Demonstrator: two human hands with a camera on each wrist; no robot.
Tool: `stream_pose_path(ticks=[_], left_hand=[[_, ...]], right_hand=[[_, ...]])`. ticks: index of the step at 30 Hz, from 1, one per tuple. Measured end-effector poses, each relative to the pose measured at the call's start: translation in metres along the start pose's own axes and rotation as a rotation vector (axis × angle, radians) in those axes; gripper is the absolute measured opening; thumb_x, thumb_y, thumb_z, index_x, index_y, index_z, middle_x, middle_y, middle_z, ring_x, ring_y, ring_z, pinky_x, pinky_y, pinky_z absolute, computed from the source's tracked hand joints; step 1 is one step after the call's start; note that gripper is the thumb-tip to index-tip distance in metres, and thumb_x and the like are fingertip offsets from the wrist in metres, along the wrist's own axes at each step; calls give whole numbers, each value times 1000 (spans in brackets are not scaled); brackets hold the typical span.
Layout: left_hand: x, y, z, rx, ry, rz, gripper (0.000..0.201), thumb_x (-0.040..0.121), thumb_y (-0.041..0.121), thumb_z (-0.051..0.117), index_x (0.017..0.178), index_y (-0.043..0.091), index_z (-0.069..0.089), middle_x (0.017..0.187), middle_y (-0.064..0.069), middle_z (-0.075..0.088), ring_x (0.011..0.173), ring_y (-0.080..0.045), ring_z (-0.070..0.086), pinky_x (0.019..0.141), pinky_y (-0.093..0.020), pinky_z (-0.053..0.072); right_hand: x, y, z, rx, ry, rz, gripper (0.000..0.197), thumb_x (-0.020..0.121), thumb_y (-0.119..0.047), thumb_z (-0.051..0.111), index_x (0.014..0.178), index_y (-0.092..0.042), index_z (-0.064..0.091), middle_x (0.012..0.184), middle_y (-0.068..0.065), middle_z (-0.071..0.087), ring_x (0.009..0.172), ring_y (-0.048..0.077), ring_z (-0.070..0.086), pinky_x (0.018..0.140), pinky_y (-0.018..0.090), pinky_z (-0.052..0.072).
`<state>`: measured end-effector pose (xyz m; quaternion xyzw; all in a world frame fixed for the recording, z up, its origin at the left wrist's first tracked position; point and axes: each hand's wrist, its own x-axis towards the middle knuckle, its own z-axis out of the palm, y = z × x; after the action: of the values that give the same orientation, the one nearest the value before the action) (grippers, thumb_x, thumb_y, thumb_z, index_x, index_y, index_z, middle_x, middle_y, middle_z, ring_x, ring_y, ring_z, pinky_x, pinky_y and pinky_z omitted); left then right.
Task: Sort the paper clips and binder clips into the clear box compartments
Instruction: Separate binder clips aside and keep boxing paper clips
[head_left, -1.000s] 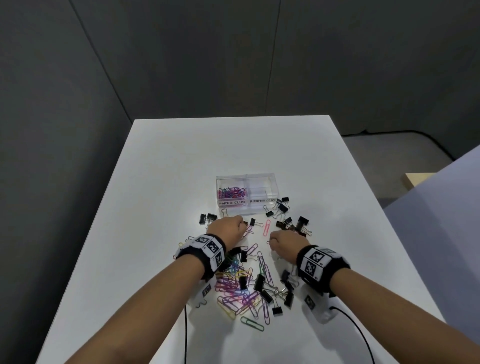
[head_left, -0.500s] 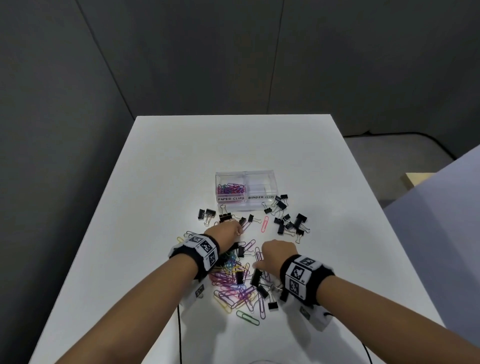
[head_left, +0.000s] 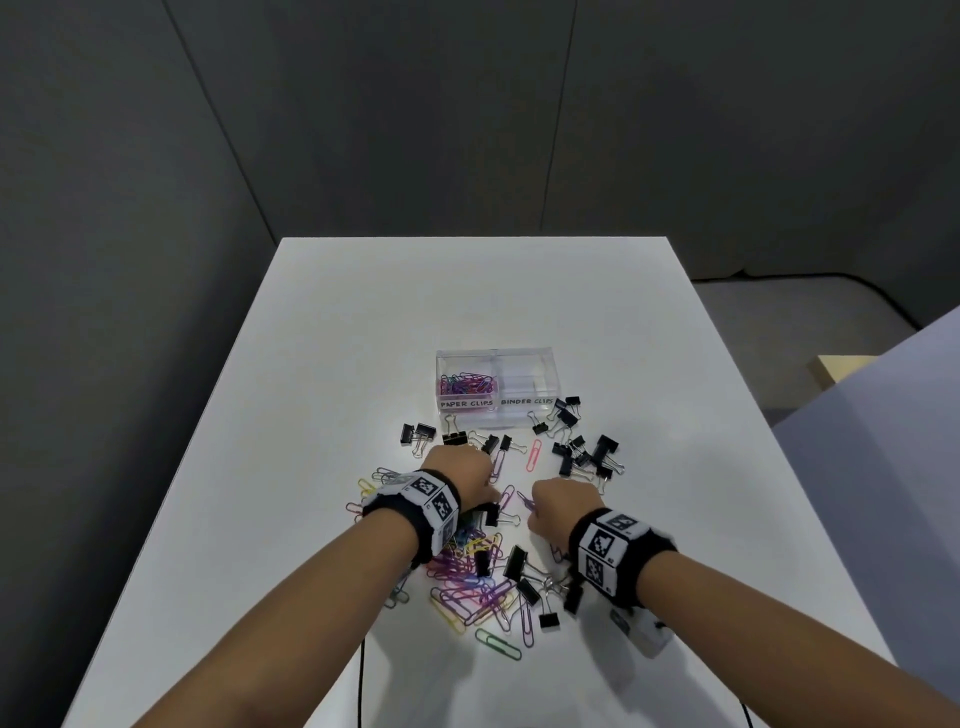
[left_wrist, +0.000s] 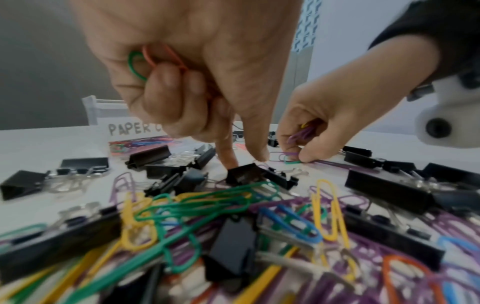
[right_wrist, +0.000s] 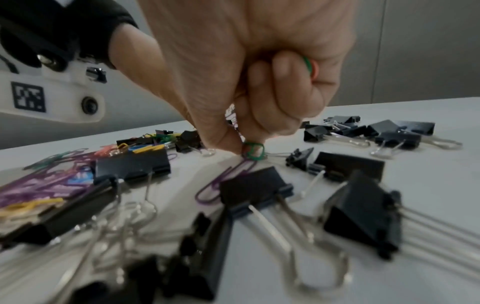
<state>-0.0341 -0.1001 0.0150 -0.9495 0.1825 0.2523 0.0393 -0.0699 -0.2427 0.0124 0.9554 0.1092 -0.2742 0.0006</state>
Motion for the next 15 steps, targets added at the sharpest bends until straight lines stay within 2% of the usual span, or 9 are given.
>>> stream_pose_path(ticks=[3,4,6,7,9,11,13,15], left_hand=[[0,7,0,-3,-22,3,25,91,37,51,82,14,56,70,0,53,79,-22,54,69,-29,41],[0,9,-1,14,-33,8,21,92,32,51,88,12,59,76,-1,58,85,-25,58,72,-32,44],[1,10,-2,47,-56,16,22,94,23,49,103,7,62,102,-8,67,101,-28,62,82,-34,48],[1,10,-1,51,-69,16,24,94,21,48,107,6,61,109,-10,66,105,-28,61,84,-34,48],[2,6,-1,6,-60,13,27,95,22,43,109,6,59,113,-10,66,104,-27,61,86,-34,47],[0,-2,-3,-121,-19,7,29,97,25,36,110,7,55,109,-9,65,93,-26,59,84,-34,46],[-3,-13,-7,-224,35,6,31,99,28,31,111,7,50,88,-4,61,76,-21,52,75,-33,44],[-5,-27,-11,-266,62,-2,31,100,30,30,113,7,47,71,4,50,66,-18,48,66,-31,42]], right_hand=[[-2,4,2,41,0,-3,8,93,-16,39,88,-11,37,74,4,48,83,26,51,70,30,35],[-2,4,2,40,-4,-5,7,93,-16,40,89,-11,37,82,8,54,86,27,54,71,31,35],[-1,6,1,31,-12,-20,5,93,-15,40,93,-11,42,102,14,61,98,30,59,72,32,37],[0,7,0,28,-18,-27,7,93,-15,40,94,-10,45,103,15,61,98,29,59,74,33,41],[3,11,-4,43,-19,-47,12,93,-16,40,94,-11,50,104,13,63,87,24,54,80,35,47],[7,16,-13,84,13,-72,16,93,-20,41,97,-13,55,108,10,64,82,20,49,80,33,47],[13,17,-29,121,33,-101,18,95,-22,39,101,-13,54,109,9,64,85,21,52,77,31,44],[22,14,-50,168,43,-128,23,97,-20,36,108,-8,53,110,13,64,83,20,50,78,33,44]])
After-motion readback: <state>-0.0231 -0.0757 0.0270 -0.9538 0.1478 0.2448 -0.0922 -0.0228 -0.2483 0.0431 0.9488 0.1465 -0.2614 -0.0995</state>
